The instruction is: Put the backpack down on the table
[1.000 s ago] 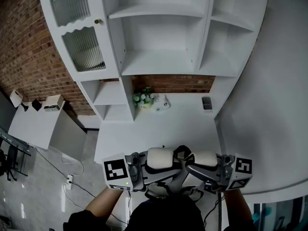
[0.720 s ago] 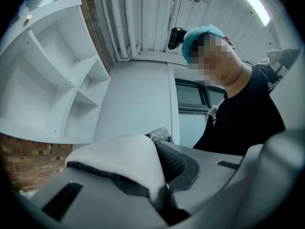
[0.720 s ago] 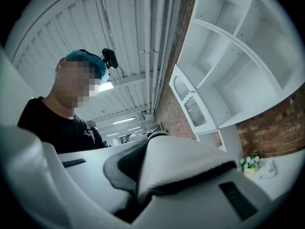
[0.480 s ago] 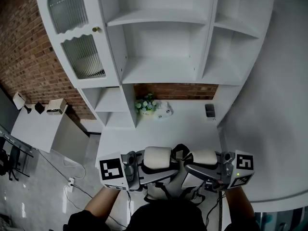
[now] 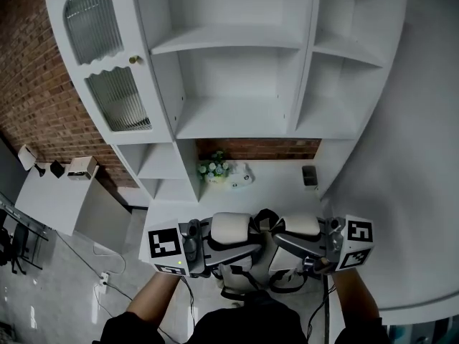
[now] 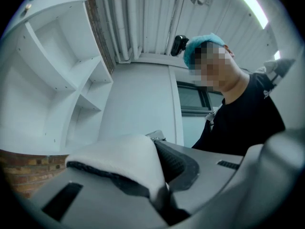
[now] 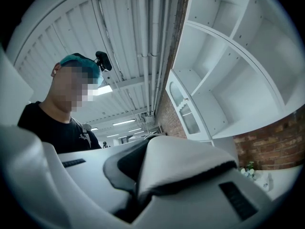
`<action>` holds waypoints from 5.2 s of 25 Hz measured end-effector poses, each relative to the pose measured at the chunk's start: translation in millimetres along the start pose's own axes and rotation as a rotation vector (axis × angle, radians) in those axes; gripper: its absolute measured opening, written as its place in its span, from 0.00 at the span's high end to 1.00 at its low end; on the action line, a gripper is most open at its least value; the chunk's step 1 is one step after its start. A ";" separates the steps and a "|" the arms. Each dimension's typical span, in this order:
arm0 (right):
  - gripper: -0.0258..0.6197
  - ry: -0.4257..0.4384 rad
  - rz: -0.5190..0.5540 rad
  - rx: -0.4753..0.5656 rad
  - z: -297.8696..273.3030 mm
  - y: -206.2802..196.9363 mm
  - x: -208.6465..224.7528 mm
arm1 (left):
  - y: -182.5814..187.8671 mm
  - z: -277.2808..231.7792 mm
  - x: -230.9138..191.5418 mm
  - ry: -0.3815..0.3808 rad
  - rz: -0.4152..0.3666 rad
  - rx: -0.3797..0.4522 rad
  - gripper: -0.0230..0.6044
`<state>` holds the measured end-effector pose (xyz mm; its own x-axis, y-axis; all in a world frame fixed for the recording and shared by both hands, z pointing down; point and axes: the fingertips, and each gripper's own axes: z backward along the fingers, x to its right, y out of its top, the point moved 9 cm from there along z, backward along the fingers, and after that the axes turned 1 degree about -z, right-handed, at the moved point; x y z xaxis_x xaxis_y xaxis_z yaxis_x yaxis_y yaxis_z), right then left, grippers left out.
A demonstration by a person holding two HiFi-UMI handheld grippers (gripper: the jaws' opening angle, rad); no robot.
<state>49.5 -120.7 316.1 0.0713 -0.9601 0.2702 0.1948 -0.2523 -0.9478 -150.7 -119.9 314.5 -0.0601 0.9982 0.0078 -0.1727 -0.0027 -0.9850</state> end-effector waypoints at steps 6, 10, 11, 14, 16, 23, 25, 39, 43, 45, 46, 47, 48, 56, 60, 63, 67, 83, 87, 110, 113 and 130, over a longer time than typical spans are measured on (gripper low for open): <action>0.92 -0.003 0.004 -0.004 0.1 12.4 26.3 | 3.3 -6.9 -23.7 0.007 -0.016 -0.019 0.90; 0.92 0.006 0.003 -0.037 -2.3 15.6 36.0 | 3.5 -7.3 -39.1 0.040 0.001 -0.023 0.90; 0.91 0.006 0.003 -0.045 -2.3 16.1 38.3 | 3.4 -7.4 -42.4 0.047 0.002 -0.024 0.90; 0.91 0.001 0.003 -0.055 -0.8 19.1 45.7 | 4.0 -9.9 -50.7 0.054 -0.004 -0.038 0.90; 0.92 -0.004 0.006 -0.057 0.2 22.1 50.8 | 5.0 -13.0 -56.1 0.053 -0.011 -0.051 0.90; 0.92 -0.027 -0.010 -0.054 5.9 31.6 76.8 | 4.3 -22.8 -80.4 0.053 0.000 -0.062 0.90; 0.92 -0.026 -0.010 -0.062 8.9 33.6 82.5 | 3.4 -26.0 -87.5 0.053 0.002 -0.063 0.90; 0.92 0.021 0.023 -0.100 16.5 60.4 130.4 | 9.8 -41.1 -141.7 0.086 -0.004 -0.061 0.90; 0.92 0.032 0.031 -0.099 18.7 70.1 147.7 | 13.6 -46.3 -159.3 0.096 -0.020 -0.065 0.90; 0.92 0.031 0.030 -0.099 19.9 73.0 157.6 | 13.2 -49.4 -168.4 0.105 -0.020 -0.067 0.90; 0.92 0.032 0.028 -0.100 20.2 73.5 162.3 | 12.4 -50.4 -172.7 0.110 -0.018 -0.070 0.90; 0.92 0.033 0.026 -0.101 20.3 73.7 167.1 | 11.3 -50.7 -177.0 0.115 -0.015 -0.074 0.90; 0.91 0.034 0.025 -0.102 20.4 73.5 172.3 | 9.9 -50.7 -181.4 0.119 -0.012 -0.079 0.90; 0.91 0.026 0.011 -0.087 26.6 64.2 208.6 | -8.5 -52.0 -206.1 0.137 0.000 -0.113 0.90; 0.91 0.016 -0.001 -0.101 25.5 54.7 222.1 | -22.8 -48.3 -221.4 0.134 0.042 -0.151 0.90; 0.91 0.007 -0.009 -0.109 27.0 40.1 229.1 | -37.2 -42.0 -227.7 0.126 0.091 -0.136 0.90; 0.91 -0.017 -0.028 -0.106 29.0 30.2 240.2 | -52.4 -40.6 -232.6 0.129 0.098 -0.142 0.90; 0.91 -0.080 -0.087 -0.117 35.4 -24.0 263.9 | -110.7 -27.2 -231.7 0.165 0.217 -0.139 0.90; 0.91 -0.107 -0.058 -0.139 35.8 -37.1 257.3 | -123.8 -26.4 -227.9 0.148 0.251 -0.155 0.90; 0.91 -0.123 -0.169 -0.174 52.3 -125.6 254.2 | -207.5 -16.9 -198.8 0.113 0.371 -0.207 0.90; 0.91 -0.117 -0.171 -0.163 53.1 -129.3 258.5 | -211.8 -17.3 -201.9 0.112 0.388 -0.207 0.90; 0.91 -0.084 -0.253 -0.195 58.6 -155.0 288.2 | -257.7 -20.2 -215.7 0.167 0.422 -0.184 0.90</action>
<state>97.1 -351.3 550.7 0.1266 -0.8531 0.5062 0.0261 -0.5073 -0.8614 -73.4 -333.2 563.1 0.0737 0.9085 -0.4112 0.0099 -0.4130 -0.9107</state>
